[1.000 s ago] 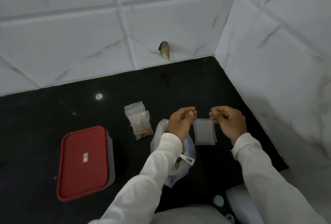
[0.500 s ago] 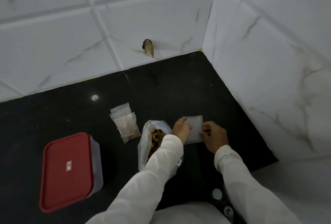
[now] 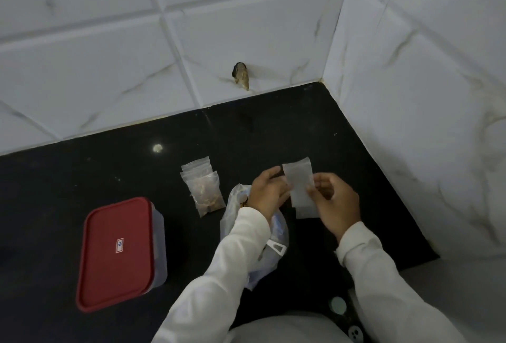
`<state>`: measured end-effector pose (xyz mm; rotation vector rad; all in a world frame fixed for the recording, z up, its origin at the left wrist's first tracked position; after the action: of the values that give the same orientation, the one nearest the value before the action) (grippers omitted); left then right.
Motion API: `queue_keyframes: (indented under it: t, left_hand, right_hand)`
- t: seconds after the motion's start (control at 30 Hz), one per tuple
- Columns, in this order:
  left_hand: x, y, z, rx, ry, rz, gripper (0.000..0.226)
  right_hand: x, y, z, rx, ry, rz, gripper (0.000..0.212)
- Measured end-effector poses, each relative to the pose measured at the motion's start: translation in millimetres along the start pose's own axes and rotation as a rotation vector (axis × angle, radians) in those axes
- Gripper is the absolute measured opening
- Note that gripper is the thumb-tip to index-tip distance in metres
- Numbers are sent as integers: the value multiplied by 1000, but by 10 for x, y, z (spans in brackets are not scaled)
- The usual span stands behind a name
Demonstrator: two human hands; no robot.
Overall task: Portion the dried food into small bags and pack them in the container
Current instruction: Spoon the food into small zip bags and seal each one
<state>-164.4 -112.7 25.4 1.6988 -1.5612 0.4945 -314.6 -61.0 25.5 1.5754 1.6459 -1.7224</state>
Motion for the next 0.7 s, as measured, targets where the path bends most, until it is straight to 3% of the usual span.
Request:
queue_keyframes:
  t: [0.1, 0.2, 0.33, 0.47, 0.63, 0.7]
  left_hand:
    - [293, -318, -261, 67, 80, -61, 25]
    - [474, -650, -459, 125, 129, -105, 27]
    - [548, -1008, -645, 197, 167, -130, 23]
    - [486, -1325, -706, 230, 152, -167, 14]
    - [472, -1559, -736, 269, 232, -38, 17]
    - [500, -1640, -747, 281, 306, 62, 20]
  right_hand:
    - [-470, 47, -221, 51, -217, 7, 16]
    - [-789, 305, -405, -15, -415, -43, 12]
    - [-964, 710, -574, -91, -548, -134, 11]
    - [-884, 1051, -642, -193, -507, -232, 19]
    - [-908, 1240, -699, -306, -469, -270, 23]
    - [-868, 1301, -707, -380, -351, -297, 43]
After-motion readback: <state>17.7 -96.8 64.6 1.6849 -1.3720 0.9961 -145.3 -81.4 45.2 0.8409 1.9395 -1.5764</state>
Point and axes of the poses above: each hand's wrist, its own z-axis towards the middle knuckle, its own y-axis out of the palm, x = y × z, the point moved 6 cm from there along z, towards the middle knuckle, and after that the axes turned 4 degrees about -z, right-handed, at the moved point
